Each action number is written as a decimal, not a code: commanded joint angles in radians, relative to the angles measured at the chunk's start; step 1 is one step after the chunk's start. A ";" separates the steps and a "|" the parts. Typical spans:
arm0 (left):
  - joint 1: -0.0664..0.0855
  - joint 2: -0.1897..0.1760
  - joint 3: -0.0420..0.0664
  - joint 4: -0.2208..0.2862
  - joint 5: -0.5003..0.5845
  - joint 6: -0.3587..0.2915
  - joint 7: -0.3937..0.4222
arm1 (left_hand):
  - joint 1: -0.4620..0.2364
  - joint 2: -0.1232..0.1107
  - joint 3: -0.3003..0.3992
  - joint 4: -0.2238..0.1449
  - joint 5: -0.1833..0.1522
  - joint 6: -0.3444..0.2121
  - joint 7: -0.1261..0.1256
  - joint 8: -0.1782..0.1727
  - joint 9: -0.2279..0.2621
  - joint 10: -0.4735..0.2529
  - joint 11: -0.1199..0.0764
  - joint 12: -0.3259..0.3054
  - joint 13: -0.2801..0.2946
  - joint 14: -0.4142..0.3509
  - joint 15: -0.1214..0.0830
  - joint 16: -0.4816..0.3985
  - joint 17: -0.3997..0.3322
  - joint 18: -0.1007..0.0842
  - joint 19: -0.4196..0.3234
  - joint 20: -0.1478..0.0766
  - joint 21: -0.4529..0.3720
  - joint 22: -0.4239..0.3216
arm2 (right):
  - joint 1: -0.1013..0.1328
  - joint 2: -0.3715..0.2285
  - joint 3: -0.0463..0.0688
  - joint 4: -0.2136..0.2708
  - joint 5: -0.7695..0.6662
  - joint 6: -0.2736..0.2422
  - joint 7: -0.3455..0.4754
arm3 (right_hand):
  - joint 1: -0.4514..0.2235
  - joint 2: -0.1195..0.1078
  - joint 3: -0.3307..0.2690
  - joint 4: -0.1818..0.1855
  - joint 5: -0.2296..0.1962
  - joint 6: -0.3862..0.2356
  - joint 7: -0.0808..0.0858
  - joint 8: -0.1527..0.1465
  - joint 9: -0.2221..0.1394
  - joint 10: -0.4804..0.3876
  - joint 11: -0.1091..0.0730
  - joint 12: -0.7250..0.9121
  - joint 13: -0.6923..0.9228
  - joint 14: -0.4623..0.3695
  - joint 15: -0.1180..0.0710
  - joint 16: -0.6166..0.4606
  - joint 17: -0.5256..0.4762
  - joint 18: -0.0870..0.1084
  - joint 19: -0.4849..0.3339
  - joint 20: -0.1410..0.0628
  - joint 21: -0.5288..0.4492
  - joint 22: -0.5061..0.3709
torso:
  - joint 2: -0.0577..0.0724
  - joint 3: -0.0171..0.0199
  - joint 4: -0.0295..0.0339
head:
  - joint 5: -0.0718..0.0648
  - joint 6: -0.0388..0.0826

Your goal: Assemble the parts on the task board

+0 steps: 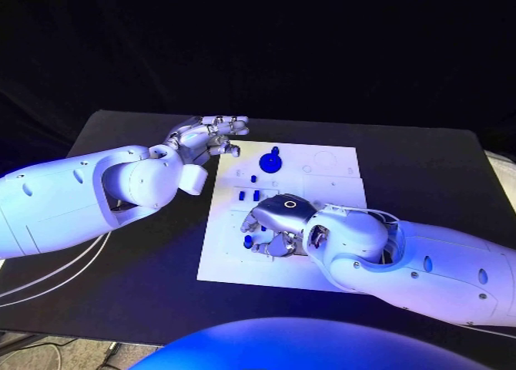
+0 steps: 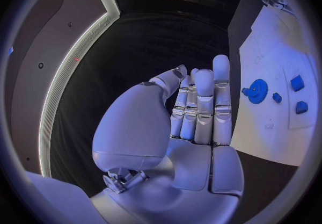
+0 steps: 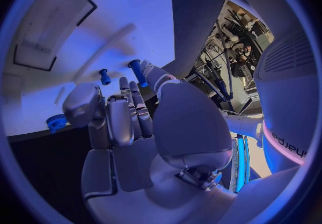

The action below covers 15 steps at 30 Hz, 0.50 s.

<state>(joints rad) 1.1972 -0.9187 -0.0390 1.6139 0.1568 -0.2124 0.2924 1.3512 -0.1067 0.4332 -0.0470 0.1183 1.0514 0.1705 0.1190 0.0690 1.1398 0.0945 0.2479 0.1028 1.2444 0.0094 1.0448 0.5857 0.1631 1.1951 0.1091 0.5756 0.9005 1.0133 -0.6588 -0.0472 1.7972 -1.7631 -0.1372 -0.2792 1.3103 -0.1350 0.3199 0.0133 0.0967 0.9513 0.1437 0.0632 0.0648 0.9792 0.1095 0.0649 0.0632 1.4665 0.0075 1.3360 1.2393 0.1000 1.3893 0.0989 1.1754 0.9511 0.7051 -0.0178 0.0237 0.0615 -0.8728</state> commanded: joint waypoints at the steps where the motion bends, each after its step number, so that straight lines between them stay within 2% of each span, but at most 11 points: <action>1: 0.000 0.001 0.001 0.002 -0.004 0.020 0.002 | 0.009 0.001 -0.006 0.001 -0.002 -0.006 0.000 0.005 -0.001 -0.007 -0.001 0.003 0.002 -0.005 0.000 -0.004 -0.001 0.019 -0.001 0.001 -0.006 -0.001 | -0.001 -0.019 0.000 0.015 0.012 -0.093 0.011 | 0.001 -0.006 -0.018 0.001 0.004 -0.009 0.002 -0.002 0.000 -0.010 0.002 0.005 0.001 0.045 0.008 -0.001 -0.001 0.016 -0.001 0.009 -0.005 -0.002 | 0.000 0.0010 -0.0010 | -0.003 0.000; 6: 0.000 0.001 0.001 0.000 -0.004 0.022 0.001 | 0.009 0.001 -0.006 0.001 -0.002 -0.006 0.000 0.005 -0.001 -0.007 -0.001 0.003 0.002 -0.005 0.000 -0.004 -0.001 0.019 -0.001 0.001 -0.006 -0.001 | 0.008 -0.087 0.007 0.064 0.057 -0.182 0.030 | 0.034 0.015 -0.051 -0.009 0.023 0.004 0.011 0.003 0.004 0.022 -0.006 0.036 0.005 0.044 0.003 -0.001 -0.004 0.017 0.000 0.007 -0.004 -0.003 | -0.001 0.0007 -0.0028 | -0.012 0.003; 8: 0.000 0.001 0.001 0.000 -0.004 0.022 0.000 | 0.009 0.001 -0.007 0.001 -0.003 -0.007 0.000 0.005 -0.001 -0.007 -0.001 0.004 0.002 -0.006 0.000 -0.004 -0.002 0.019 -0.001 0.001 -0.006 -0.001 | 0.024 -0.139 0.011 0.095 0.110 -0.209 0.029 | 0.042 0.023 -0.054 -0.012 0.025 0.019 0.012 0.007 0.006 0.057 -0.012 0.056 0.008 0.043 -0.001 -0.002 -0.007 0.018 0.000 0.003 -0.005 -0.004 | -0.001 0.0005 -0.0035 | -0.017 0.005; 9: 0.000 0.001 0.001 0.000 -0.004 0.022 0.000 | 0.009 0.001 -0.007 0.001 -0.003 -0.007 0.000 0.005 -0.001 -0.007 -0.001 0.004 0.002 -0.006 0.000 -0.004 -0.002 0.019 -0.001 0.001 -0.006 -0.001 | 0.032 -0.164 0.012 0.107 0.144 -0.216 0.024 | 0.040 0.026 -0.055 -0.009 0.025 0.030 0.014 0.010 0.007 0.083 -0.013 0.070 0.010 0.043 -0.002 -0.004 -0.010 0.018 -0.001 0.002 -0.006 -0.006 | -0.001 -0.0001 -0.0034 | -0.025 0.008; 10: 0.000 0.001 0.001 0.000 -0.004 0.021 0.000 | 0.009 0.001 -0.007 0.001 -0.003 -0.007 0.000 0.005 -0.001 -0.008 -0.001 0.004 0.002 -0.006 0.000 -0.004 -0.002 0.019 -0.001 0.001 -0.006 -0.001 | 0.043 -0.191 0.013 0.118 0.186 -0.222 0.017 | 0.031 0.027 -0.061 -0.002 0.025 0.041 0.018 0.013 0.009 0.104 -0.013 0.080 0.012 0.041 -0.002 -0.009 -0.017 0.019 -0.005 0.002 -0.012 -0.015 | -0.002 -0.0004 -0.0052 | -0.028 0.010; 12: 0.000 0.001 0.001 0.000 -0.004 0.021 0.000 | 0.010 0.002 -0.007 0.001 -0.002 -0.007 0.000 0.005 -0.001 -0.008 -0.001 0.004 0.002 -0.006 0.000 -0.004 -0.002 0.019 -0.001 0.001 -0.006 -0.002 | 0.065 -0.246 0.014 0.137 0.276 -0.230 0.000 | 0.014 0.023 -0.073 0.011 0.027 0.047 0.030 0.014 0.009 0.131 -0.009 0.095 0.016 0.039 0.000 -0.015 -0.024 0.021 -0.011 0.002 -0.022 -0.029 | -0.002 -0.0014 -0.0049 | -0.042 0.016; 13: 0.000 0.001 0.001 0.001 -0.004 0.020 0.000 | 0.010 0.002 -0.007 0.001 -0.002 -0.007 0.000 0.005 -0.001 -0.008 -0.001 0.004 0.002 -0.006 0.000 -0.004 -0.002 0.019 -0.001 0.001 -0.006 -0.002 | 0.075 -0.274 0.015 0.147 0.312 -0.233 -0.011 | 0.009 0.023 -0.077 0.015 0.032 0.051 0.028 0.015 0.009 0.159 -0.014 0.111 0.022 0.042 -0.002 -0.005 -0.011 0.018 -0.006 0.002 -0.011 -0.012 | -0.003 -0.0020 -0.0069 | -0.048 0.018; 15: 0.000 0.001 0.001 0.002 -0.004 0.020 0.000 | 0.010 0.002 -0.007 0.001 -0.002 -0.007 0.000 0.005 -0.001 -0.008 -0.001 0.004 0.002 -0.006 0.000 -0.004 -0.002 0.019 -0.001 0.001 -0.006 -0.002 | 0.088 -0.324 0.015 0.163 0.358 -0.235 -0.036 | -0.007 0.018 -0.092 0.028 0.048 0.066 0.013 0.021 0.011 0.241 -0.033 0.164 0.047 0.054 -0.014 0.032 0.037 0.007 0.018 -0.005 0.036 0.056 | -0.004 -0.0033 -0.0116 | -0.058 0.022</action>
<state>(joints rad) 1.1971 -0.9190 -0.0391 1.6132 0.1563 -0.2106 0.2893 1.3512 -0.1067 0.4332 -0.0470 0.1183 1.0514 0.1706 0.1190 0.0690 1.1398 0.0945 0.2479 0.1028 1.2444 0.0094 1.0448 0.5844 0.1632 1.1951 0.1091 0.5756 0.9006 1.1002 -0.9748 -0.0305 1.9493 -1.5581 -0.3248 -0.2762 1.3091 -0.1169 0.2313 0.0405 0.1421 1.0149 0.1575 0.0819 0.0749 1.1899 0.0919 0.2203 0.1061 1.4642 0.0002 1.3608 1.2682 0.1154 1.4013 0.0944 1.2029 0.9957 0.7028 -0.0186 0.0174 0.0177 -0.8562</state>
